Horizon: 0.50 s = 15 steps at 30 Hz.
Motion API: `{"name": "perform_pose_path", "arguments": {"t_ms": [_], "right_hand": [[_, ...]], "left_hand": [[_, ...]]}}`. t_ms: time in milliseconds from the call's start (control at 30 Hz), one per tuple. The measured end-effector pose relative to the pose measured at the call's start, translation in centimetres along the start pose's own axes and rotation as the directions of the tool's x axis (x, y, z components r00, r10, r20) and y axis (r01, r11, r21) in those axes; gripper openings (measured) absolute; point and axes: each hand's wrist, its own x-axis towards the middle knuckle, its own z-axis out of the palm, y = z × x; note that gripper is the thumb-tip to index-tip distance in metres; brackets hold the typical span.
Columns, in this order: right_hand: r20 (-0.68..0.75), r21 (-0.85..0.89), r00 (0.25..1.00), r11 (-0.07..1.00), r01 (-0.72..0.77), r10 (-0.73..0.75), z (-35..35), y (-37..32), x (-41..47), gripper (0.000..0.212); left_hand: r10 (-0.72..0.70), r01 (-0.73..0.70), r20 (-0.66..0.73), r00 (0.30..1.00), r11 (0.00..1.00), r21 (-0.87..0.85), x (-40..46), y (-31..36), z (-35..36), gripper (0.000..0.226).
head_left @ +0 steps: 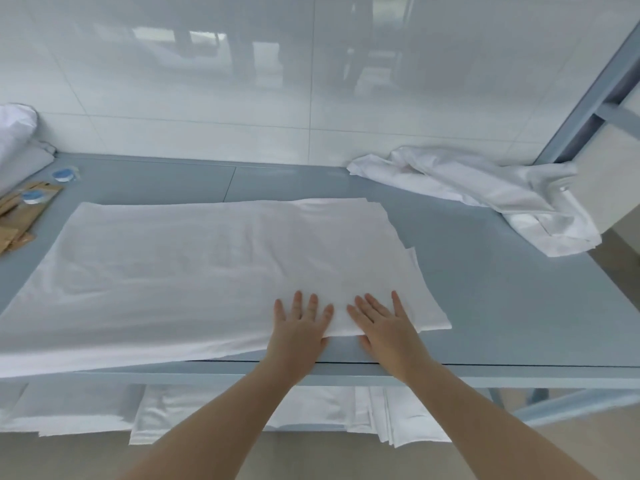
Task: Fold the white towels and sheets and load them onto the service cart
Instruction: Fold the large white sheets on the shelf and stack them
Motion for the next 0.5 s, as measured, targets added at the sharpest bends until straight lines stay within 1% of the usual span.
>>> {"name": "perform_pose_path", "arguments": {"t_ms": [33, 100, 133, 167, 200, 233, 267, 300, 367, 433, 500], "right_hand": [[-0.054, 0.013, 0.998, 1.0, 0.011, -0.01, -0.3, -0.3, 0.5, 0.053], [-0.146, 0.036, 0.989, 0.999, 0.022, -0.017, -1.0, 0.0, 0.8, 0.054], [-0.15, 0.064, 0.989, 0.998, 0.029, -0.019, -1.3, 0.3, 0.6, 0.056], [-0.15, 0.057, 0.988, 0.998, 0.035, -0.026, -1.4, 0.4, 0.1, 0.058], [-0.043, 0.07, 0.998, 0.996, 0.053, -0.05, -1.6, 0.2, -0.6, 0.058], [0.03, 0.072, 0.997, 0.995, 0.068, -0.071, -1.2, -0.1, -1.4, 0.055], [0.141, 0.114, 0.988, 0.993, 0.043, -0.059, -0.7, -0.1, -2.0, 0.052], [0.214, 0.163, 0.976, 0.987, -0.006, -0.029, -0.4, -0.3, -2.1, 0.052], [0.201, 0.229, 0.979, 0.971, -0.073, 0.026, -0.6, -0.8, -1.1, 0.053], [0.182, 0.283, 0.983, 0.957, -0.063, 0.01, -0.8, -1.9, 1.2, 0.051], [0.137, 0.329, 0.99, 0.944, -0.021, -0.026, -0.7, -3.7, 4.3, 0.05]], "left_hand": [[0.002, -0.002, -0.007, 1.0, 1.0, -0.025, 0.2, -0.1, -0.7, 0.058], [0.002, -0.01, -0.071, 0.997, 0.993, -0.119, 0.2, -0.5, -1.8, 0.054], [0.013, -0.028, -0.097, 0.995, 0.987, -0.156, -0.1, -0.7, -2.1, 0.054], [0.039, -0.055, -0.094, 0.995, 0.984, -0.169, -0.6, -0.9, -2.1, 0.055], [0.075, -0.084, -0.062, 0.995, 0.982, -0.17, -1.3, -1.0, -1.7, 0.056], [0.101, -0.1, -0.004, 0.995, 0.979, -0.177, -2.0, -1.1, -1.3, 0.058], [0.104, -0.091, 0.057, 0.993, 0.977, -0.194, -2.4, -1.1, -0.8, 0.059], [0.083, -0.06, 0.099, 0.992, 0.975, -0.215, -2.5, -1.1, -0.4, 0.059], [0.005, 0.03, 0.133, 0.991, 0.966, -0.257, -1.3, -1.5, -0.4, 0.057], [-0.081, 0.116, 0.139, 0.987, 0.957, -0.266, 0.7, -2.1, -0.7, 0.055], [-0.166, 0.189, 0.108, 0.98, 0.946, -0.264, 2.6, -3.4, -0.5, 0.053]]}}
